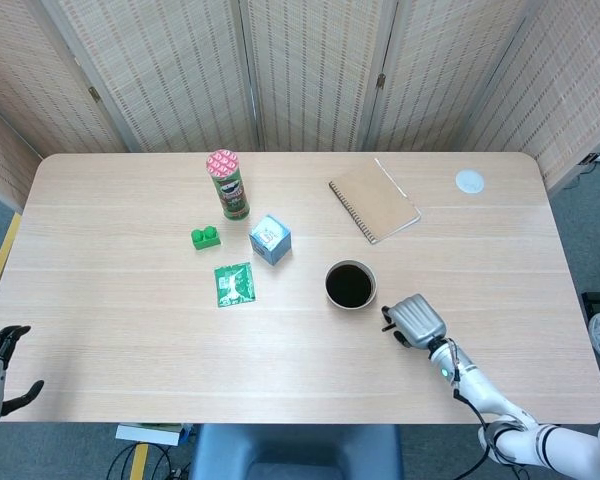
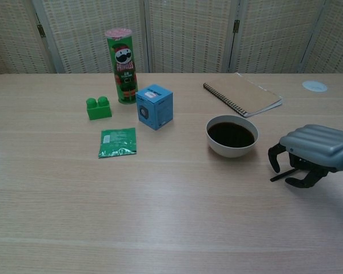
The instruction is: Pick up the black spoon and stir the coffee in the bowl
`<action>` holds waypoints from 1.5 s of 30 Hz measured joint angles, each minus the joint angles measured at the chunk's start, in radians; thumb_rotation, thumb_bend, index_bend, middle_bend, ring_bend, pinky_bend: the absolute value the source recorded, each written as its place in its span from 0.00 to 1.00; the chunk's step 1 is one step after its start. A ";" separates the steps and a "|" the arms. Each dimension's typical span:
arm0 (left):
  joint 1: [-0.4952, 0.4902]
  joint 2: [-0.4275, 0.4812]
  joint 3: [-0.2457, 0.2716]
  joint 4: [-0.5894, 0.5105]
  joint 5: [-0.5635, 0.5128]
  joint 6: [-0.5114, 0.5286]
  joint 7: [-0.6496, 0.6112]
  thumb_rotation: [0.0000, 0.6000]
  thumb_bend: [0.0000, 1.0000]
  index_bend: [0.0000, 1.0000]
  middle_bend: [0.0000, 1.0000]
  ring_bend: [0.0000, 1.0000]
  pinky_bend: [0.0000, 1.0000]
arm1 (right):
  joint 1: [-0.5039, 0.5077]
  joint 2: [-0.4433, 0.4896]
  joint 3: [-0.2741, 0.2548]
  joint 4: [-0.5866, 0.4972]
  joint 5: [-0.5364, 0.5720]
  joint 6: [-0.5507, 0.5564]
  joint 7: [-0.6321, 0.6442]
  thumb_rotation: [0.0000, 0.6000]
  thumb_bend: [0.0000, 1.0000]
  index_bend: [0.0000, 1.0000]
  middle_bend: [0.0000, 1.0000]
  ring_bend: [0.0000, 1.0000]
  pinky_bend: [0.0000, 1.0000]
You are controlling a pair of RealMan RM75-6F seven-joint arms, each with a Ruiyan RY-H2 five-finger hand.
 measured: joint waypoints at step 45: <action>0.011 -0.011 0.002 0.034 -0.004 0.001 -0.031 1.00 0.23 0.21 0.22 0.21 0.19 | 0.014 -0.022 -0.032 0.044 -0.031 0.017 -0.155 1.00 0.33 0.52 1.00 1.00 1.00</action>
